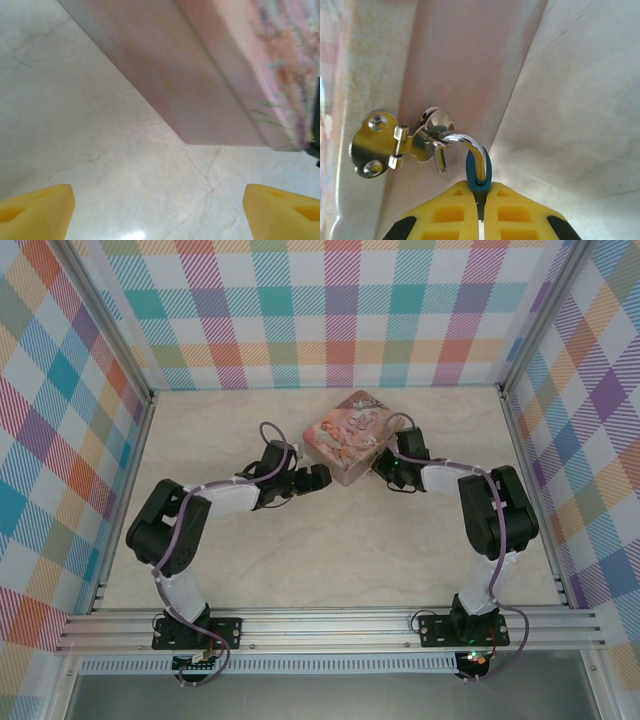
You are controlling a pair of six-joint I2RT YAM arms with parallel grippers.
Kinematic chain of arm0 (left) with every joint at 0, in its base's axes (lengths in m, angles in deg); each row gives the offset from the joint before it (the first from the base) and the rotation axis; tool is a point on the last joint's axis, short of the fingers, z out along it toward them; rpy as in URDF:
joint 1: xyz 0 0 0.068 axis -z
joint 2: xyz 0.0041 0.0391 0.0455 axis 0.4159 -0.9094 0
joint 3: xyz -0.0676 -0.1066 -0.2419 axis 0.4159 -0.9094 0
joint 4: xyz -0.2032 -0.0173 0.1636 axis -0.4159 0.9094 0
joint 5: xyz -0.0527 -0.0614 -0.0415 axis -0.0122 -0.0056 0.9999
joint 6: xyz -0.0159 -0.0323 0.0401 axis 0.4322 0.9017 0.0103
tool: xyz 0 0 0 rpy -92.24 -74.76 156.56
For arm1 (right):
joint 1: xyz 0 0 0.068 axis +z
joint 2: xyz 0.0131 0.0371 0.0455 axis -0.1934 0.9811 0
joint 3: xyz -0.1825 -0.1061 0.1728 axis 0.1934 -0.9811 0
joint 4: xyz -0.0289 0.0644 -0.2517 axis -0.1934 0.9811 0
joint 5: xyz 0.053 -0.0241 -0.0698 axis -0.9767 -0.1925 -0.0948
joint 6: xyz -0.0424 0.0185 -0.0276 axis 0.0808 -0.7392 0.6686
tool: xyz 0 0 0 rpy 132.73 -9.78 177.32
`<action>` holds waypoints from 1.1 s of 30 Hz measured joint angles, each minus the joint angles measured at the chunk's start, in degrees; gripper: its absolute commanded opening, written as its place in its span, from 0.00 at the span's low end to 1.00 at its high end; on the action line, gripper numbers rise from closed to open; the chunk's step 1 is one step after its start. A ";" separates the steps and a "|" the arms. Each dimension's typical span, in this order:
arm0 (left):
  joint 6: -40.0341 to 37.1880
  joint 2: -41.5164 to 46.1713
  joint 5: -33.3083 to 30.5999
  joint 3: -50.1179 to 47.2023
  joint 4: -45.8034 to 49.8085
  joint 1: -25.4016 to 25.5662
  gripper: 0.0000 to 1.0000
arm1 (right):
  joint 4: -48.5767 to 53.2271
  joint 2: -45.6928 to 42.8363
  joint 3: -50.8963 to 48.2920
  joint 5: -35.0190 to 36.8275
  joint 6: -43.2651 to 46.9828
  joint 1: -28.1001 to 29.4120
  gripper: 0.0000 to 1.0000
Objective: Unlock a padlock with a key
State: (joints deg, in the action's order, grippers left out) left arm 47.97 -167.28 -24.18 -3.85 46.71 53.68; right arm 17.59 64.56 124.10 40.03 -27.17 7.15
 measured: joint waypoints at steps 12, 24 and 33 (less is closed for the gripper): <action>-1.18 11.58 -0.44 2.40 2.45 0.07 0.87 | 2.67 -8.76 -9.01 -2.10 4.76 3.87 0.07; -1.60 -0.15 4.52 18.49 2.32 4.24 0.86 | 1.33 -12.00 -14.64 -3.17 4.68 4.28 0.08; -1.64 -9.90 7.06 23.47 2.54 5.64 0.86 | 0.76 -13.33 -15.80 -2.10 4.98 4.28 0.14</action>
State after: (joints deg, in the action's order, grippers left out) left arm 46.33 -177.18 -17.12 19.62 49.25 59.32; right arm 18.35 51.23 108.30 37.94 -22.18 11.44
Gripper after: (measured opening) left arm 0.863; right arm 0.119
